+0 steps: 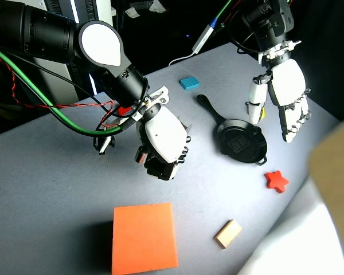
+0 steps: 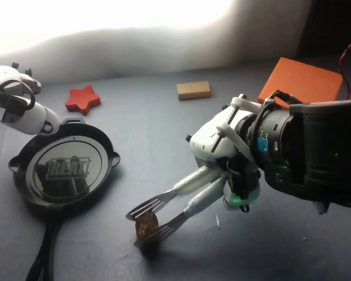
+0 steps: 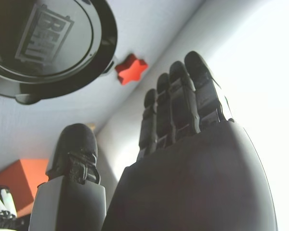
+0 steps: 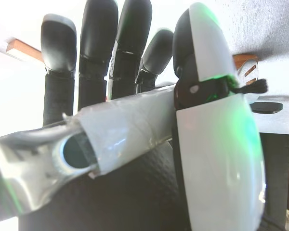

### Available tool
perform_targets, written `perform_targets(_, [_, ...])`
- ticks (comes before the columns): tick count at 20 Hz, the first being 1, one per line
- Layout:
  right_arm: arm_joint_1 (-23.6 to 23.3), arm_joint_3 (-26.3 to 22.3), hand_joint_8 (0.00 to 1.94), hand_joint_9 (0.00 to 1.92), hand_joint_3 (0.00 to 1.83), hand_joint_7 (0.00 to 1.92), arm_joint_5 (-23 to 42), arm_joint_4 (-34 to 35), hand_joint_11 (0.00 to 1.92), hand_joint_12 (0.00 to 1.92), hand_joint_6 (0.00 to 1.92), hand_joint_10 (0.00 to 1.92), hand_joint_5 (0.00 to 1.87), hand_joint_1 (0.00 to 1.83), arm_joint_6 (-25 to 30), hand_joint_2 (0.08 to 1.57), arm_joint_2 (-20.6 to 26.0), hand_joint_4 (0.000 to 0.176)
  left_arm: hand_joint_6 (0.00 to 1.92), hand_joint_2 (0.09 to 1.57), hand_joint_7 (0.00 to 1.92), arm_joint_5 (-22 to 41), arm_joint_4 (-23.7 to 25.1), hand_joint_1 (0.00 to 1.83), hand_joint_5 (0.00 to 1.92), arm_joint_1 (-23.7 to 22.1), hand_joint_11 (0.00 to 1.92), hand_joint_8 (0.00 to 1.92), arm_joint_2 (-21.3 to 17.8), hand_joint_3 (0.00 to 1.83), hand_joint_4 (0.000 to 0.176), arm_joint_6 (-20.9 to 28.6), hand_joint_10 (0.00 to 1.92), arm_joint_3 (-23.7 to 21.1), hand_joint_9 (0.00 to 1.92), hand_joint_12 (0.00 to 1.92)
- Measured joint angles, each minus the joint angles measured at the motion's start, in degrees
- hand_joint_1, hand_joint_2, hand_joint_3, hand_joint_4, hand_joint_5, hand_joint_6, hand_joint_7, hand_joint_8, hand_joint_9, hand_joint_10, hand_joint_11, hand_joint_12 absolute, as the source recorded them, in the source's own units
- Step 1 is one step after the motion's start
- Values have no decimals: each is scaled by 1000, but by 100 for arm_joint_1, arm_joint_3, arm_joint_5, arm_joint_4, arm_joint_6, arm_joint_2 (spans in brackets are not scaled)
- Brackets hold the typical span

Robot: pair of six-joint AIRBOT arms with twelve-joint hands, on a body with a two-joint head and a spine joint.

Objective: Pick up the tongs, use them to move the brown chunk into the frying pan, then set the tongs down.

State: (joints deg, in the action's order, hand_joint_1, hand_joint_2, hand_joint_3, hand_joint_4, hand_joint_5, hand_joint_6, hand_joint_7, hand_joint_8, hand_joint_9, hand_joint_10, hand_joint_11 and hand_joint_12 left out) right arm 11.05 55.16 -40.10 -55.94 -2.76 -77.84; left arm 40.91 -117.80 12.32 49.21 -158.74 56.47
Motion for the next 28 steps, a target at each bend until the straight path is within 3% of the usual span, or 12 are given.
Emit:
perform_targets(1, [0, 2, 351, 1189, 12, 1398, -9, -7, 810, 1637, 890, 976, 1007, 677, -13, 1314, 2, 0, 4, 1360, 161, 0, -15, 231, 119, 0, 0, 0, 0, 3, 23, 0, 0, -13, 166, 450])
perform_targets(2, [0, 2, 492, 1200, 6, 1394, -7, -2, 830, 1657, 986, 1029, 1031, 610, -15, 1334, 0, 0, 1, 1357, 164, 0, -13, 233, 110, 0, 0, 1, 0, 1, 26, 0, 3, -11, 175, 465])
perform_targets(6, [-7, 2, 1471, 1275, 5, 1357, -7, -22, 932, 1806, 1408, 1573, 1085, 595, -24, 1368, 0, 0, 4, 1363, 171, -2, -13, 184, 121, 0, 0, 1, 0, 3, 20, 0, 3, -11, 185, 514])
perform_targets(7, [-7, 2, 1619, 1288, 6, 1362, -7, -22, 950, 1866, 1513, 1696, 1099, 549, -24, 1384, 0, 0, 2, 1360, 171, -2, -11, 202, 119, 0, 0, 1, 0, 1, 21, 0, 2, -11, 184, 517])
perform_targets(9, [-7, 2, 1798, 1357, 10, 1380, -9, -22, 1080, 1919, 1605, 1905, 1147, 445, -42, 1431, 0, 0, 1, 1359, 163, -2, -11, 213, 101, 0, 0, 0, 0, 1, 22, 0, 1, -11, 184, 485])
perform_targets(10, [-7, 2, 1868, 1429, 2, 1416, -9, -22, 1152, 1921, 1812, 1920, 1214, 479, -48, 1453, 0, 19, 8, 1354, 171, -2, -11, 226, 125, 0, 0, 5, 0, 0, 21, 0, 4, -11, 192, 501])
perform_targets(11, [-7, 2, 1868, 1429, 2, 1416, -9, -22, 1152, 1921, 1812, 1920, 1214, 479, -52, 1453, 0, 19, 8, 1354, 171, -2, -11, 226, 125, 0, 0, 5, 0, 0, 21, 0, 4, -11, 192, 501])
perform_targets(12, [-15, 2, 1902, 1484, 0, 1455, -9, -17, 1213, 1921, 1899, 1921, 1257, 604, -74, 1448, 0, 145, 3, 1354, 163, -2, -11, 208, 118, 0, 0, 1, 0, 0, 20, 0, 1, -11, 186, 500])
perform_targets(13, [-17, 2, 1933, 1510, 1, 1466, -9, -20, 1261, 1921, 1917, 1921, 1271, 650, -103, 1452, 2, 170, 3, 1350, 161, -2, -11, 231, 119, 0, 0, 0, 0, 0, 18, 0, 0, -11, 184, 485])
perform_targets(17, [-133, 0, 1941, 1550, 0, 1492, -2, -22, 1638, 1921, 1921, 1921, 1362, 865, -133, 1409, 26, 176, 0, 1357, 150, -2, -11, 258, 86, 0, 0, 2, 0, 1, 19, 0, 0, -11, 151, 384])
perform_targets(23, [-328, 2, 1941, 1546, 0, 1490, -13, -2, 1660, 1921, 1921, 1921, 1350, 898, -188, 1416, 101, 176, 4, 1348, 157, 2, -13, 232, 96, 0, 0, 6, 46, 0, 28, -2, 8, 44, 167, 462])
perform_targets(28, [-501, 70, 1941, 1550, 0, 1486, 136, 2, 1654, 1921, 1921, 1921, 1328, 885, -186, 1416, 92, 176, 2, 1354, 150, 0, -11, 281, 112, 2, 0, 1, 81, 1, 19, 0, 3, 140, 156, 449])
